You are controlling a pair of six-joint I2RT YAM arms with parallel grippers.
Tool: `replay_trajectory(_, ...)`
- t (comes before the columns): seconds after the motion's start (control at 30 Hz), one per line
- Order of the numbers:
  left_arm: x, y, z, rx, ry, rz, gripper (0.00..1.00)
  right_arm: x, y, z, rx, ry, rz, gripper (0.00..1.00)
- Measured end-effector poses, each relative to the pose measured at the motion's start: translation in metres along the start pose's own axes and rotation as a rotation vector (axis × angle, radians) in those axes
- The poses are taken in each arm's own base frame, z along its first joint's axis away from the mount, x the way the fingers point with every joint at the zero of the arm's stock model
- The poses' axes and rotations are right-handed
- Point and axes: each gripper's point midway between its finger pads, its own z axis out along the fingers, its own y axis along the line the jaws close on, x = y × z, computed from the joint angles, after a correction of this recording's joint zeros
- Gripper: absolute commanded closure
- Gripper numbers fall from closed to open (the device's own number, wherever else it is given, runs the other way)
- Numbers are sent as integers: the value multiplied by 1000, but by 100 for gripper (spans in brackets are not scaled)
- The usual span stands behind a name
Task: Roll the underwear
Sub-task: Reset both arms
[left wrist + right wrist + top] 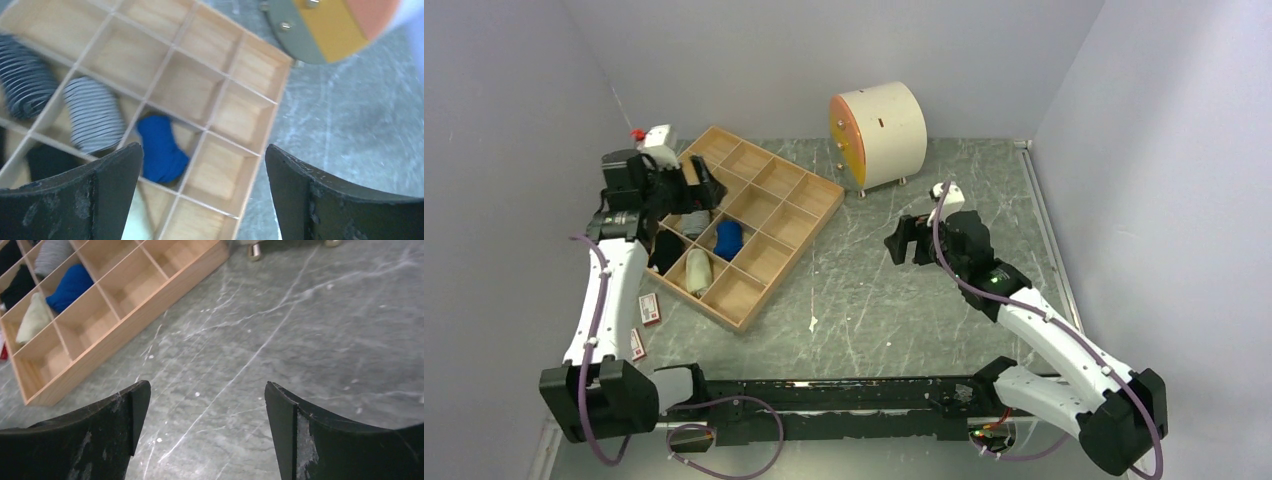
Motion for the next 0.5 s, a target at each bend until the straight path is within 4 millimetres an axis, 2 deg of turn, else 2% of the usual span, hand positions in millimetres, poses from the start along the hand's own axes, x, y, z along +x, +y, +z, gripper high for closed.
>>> replay_trajectory(0.1,-1,-45,5,96,2,62,4,-20,-8,-2,67,-32,-24,10)
replay_trajectory(0.23,5,-104,10,201,7,152,4,-46,-12,-5,119,-84,-49,3)
replay_trajectory(0.4,31,-182,11,315,27,281,4,-67,-20,-7,171,-120,-71,0)
replay_trajectory(0.5,44,-230,7,361,22,381,3,-84,-37,-5,219,-125,-52,0)
